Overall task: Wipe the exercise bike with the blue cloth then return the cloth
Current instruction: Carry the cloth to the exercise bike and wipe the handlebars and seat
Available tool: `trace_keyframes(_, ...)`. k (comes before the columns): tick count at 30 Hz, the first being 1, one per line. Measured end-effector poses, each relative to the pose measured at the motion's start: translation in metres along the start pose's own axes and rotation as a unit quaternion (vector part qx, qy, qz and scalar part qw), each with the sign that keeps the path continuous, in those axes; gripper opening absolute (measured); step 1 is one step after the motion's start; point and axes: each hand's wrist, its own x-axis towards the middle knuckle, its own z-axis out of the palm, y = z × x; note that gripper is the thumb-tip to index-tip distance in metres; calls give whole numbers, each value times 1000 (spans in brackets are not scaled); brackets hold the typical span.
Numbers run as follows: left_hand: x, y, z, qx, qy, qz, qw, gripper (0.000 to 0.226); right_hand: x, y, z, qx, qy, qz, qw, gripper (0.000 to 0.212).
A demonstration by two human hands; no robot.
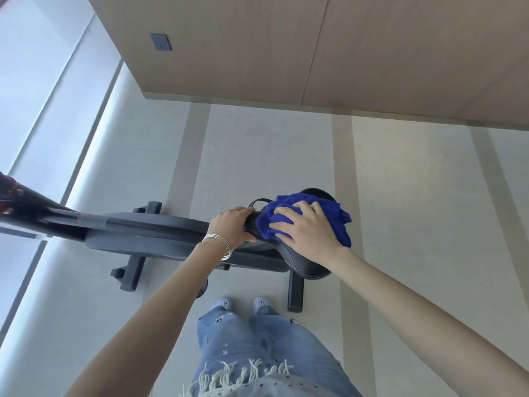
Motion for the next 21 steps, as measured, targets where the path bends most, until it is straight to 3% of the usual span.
trace_keyframes(3, -1, 1, -1, 9, -1, -9, 1000, 71, -32, 23, -8, 2, 5, -41, 999, 18)
trace_keyframes(7, -3, 5, 1, -5, 14, -24, 1000, 68, -73, 41, -12, 34, 15, 15, 999, 17)
trace_keyframes(16, -7, 12, -1, -34, 23, -37, 998, 57, 3, -9, -6, -85, -24, 39, 995, 22)
trace_keyframes(21, -9, 13, -1, -47, 25, -35, 998, 60, -31, 25, -13, -79, -29, 5, 996, 24)
